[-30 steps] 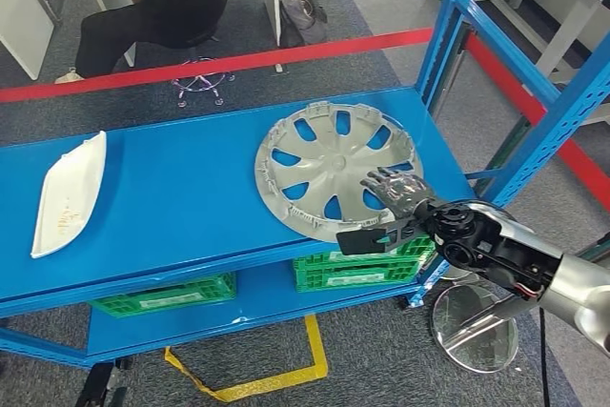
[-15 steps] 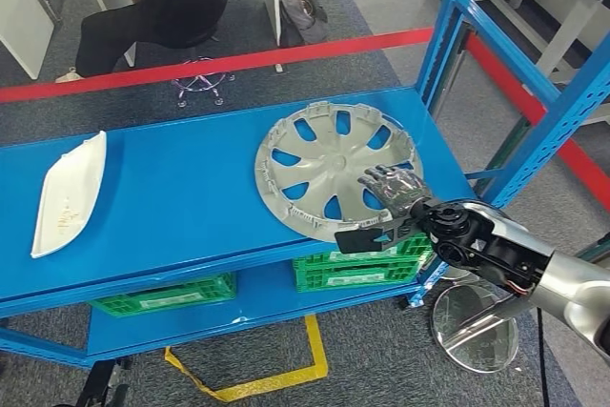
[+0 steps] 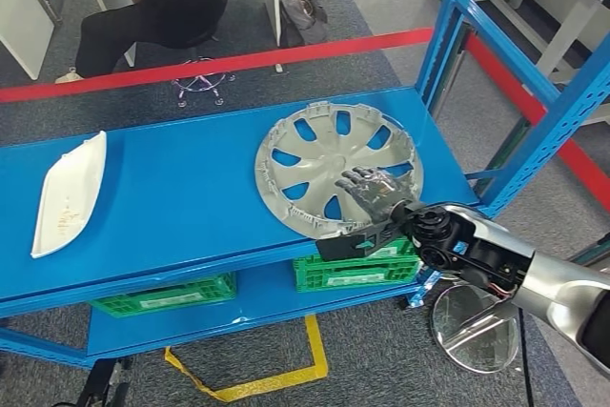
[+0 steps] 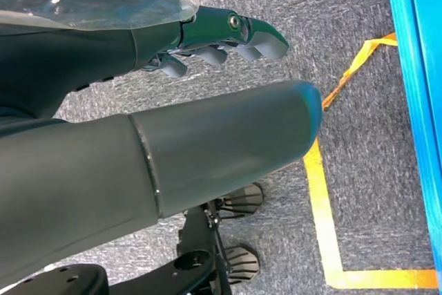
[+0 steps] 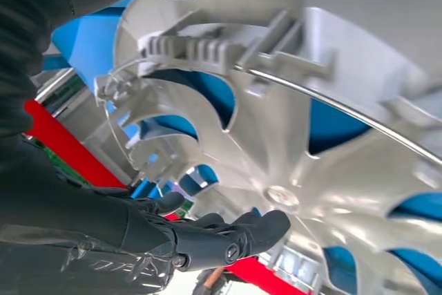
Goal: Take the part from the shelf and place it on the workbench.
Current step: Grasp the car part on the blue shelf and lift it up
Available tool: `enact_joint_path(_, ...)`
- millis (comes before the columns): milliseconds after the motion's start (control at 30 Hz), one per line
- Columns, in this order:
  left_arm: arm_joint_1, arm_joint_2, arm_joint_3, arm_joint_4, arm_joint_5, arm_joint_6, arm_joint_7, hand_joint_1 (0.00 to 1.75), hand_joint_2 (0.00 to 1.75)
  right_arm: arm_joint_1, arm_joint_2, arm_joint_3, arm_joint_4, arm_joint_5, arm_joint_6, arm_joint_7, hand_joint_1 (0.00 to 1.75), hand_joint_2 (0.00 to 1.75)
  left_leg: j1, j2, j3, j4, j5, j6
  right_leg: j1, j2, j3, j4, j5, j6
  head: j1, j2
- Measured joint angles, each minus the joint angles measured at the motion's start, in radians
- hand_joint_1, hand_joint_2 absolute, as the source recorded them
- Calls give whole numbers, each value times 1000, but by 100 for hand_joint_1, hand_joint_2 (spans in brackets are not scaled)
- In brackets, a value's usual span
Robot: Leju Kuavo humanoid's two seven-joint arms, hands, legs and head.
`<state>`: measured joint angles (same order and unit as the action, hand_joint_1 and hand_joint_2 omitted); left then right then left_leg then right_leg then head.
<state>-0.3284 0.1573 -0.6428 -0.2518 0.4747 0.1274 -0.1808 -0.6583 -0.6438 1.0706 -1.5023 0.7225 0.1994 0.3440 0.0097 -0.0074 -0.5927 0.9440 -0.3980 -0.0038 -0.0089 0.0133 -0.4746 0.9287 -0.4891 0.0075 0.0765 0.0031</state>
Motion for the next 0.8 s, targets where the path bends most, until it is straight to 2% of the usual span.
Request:
enact_joint_path(367,-4,-3,0,0,-2,0,2,0,0,-3,51,12,-9,-46,0,-7,0,175,0,0,0,0,0,0,0,0,0,0,0,0,0,0)
enact_joint_path(800,-3,-3,0,0,6,4,12,0,0,1,82,16,-29,-244,46,58,0,175,0,0,0,0,0,0,0,0,0,0,0,0,0,0)
